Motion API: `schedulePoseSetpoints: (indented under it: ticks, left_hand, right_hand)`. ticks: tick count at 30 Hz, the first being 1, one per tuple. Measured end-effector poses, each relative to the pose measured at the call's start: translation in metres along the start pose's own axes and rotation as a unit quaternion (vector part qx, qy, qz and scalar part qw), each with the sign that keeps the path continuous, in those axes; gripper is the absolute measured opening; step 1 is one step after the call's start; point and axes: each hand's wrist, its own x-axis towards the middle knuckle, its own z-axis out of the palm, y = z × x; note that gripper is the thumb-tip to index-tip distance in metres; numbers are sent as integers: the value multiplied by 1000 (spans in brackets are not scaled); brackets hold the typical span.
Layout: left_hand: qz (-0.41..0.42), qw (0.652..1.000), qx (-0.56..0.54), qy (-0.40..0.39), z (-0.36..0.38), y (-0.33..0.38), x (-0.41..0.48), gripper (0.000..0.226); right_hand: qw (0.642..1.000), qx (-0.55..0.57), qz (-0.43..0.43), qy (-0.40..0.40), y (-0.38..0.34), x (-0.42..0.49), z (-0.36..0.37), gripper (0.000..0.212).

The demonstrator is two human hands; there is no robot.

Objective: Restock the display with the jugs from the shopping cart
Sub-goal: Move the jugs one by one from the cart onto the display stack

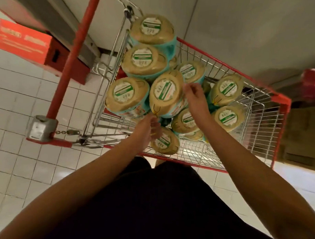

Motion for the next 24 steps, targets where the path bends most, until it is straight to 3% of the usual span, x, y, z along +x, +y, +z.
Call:
schedulePoseSetpoints:
  ticks: [6, 11, 14, 19, 24]
  left_hand:
    - [-64, 998, -25, -17, 7, 10, 43, 32]
    - [-61, 997, -30, -28, 10, 16, 63, 48]
    - [-53, 998, -32, -31, 15, 21, 66, 41]
    - [-41, 995, -74, -50, 19, 25, 67, 45]
    - [-8, 989, -88, -121, 13, 25, 62, 54]
  right_hand:
    - [996, 15, 70, -50, 2, 38, 20, 54]
    - [992, 54, 81, -77, 12, 58, 25, 52]
    - [993, 45, 73, -80, 13, 61, 23, 49]
    - [987, 130, 94, -31, 10, 47, 21, 41]
    - [943, 293, 146, 51, -3, 12, 17, 29]
